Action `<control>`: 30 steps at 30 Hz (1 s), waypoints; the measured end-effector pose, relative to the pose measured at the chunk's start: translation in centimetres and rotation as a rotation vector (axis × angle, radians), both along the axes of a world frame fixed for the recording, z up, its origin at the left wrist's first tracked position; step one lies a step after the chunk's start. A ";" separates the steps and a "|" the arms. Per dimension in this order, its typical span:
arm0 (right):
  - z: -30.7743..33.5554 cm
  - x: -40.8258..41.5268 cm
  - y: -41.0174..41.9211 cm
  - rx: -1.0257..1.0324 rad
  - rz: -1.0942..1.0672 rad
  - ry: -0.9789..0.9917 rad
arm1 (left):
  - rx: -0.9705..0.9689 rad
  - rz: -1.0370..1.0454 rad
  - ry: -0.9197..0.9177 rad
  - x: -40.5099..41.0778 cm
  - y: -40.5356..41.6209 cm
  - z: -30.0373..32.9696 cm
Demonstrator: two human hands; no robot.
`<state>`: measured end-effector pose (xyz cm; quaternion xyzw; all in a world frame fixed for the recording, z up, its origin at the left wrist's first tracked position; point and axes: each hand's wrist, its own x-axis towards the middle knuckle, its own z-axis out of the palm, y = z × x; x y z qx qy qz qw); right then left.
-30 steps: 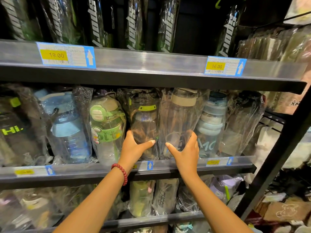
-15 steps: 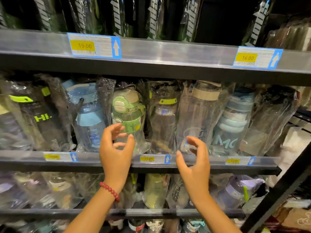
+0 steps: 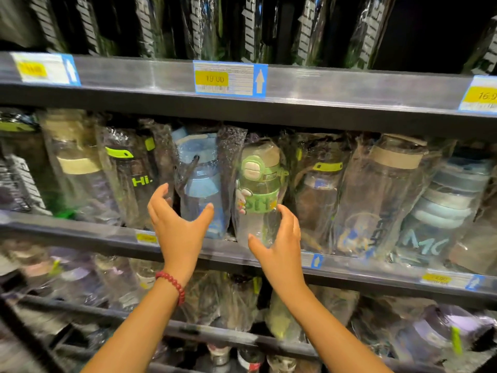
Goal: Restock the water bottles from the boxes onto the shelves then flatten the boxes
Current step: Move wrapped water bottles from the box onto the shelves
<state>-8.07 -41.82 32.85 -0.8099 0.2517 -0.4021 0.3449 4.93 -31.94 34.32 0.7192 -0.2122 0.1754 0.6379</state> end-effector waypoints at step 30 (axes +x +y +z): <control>-0.1 5.4 -1.3 0.063 -0.295 0.041 | 0.169 -0.219 0.149 3.9 -1.8 -0.5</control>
